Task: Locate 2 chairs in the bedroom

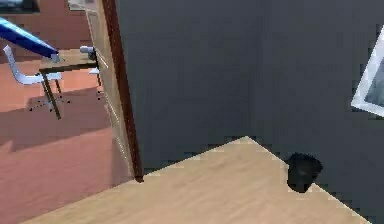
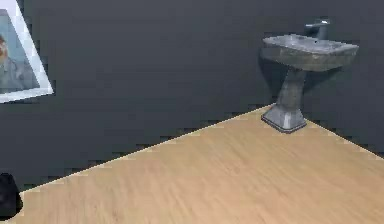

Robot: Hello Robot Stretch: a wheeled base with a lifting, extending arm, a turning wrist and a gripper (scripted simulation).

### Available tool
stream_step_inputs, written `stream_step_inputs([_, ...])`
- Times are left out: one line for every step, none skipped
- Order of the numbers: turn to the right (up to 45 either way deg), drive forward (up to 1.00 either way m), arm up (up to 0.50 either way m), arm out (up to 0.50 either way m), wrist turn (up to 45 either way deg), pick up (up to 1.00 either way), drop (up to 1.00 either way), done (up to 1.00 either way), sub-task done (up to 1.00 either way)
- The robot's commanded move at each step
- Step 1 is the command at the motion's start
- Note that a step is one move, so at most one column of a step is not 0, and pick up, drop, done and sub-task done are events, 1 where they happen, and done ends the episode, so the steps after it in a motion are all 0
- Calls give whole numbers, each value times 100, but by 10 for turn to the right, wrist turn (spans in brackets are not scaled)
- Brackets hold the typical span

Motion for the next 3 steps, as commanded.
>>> stream_step_inputs([-450, 0, 0, 0, 0, 0, 0, 0, 0])
stream_step_inputs([0, 100, 0, 0, 0, 0, 0, 0, 0])
stream_step_inputs([-90, 0, 0, 0, 0, 0, 0, 0, 0])
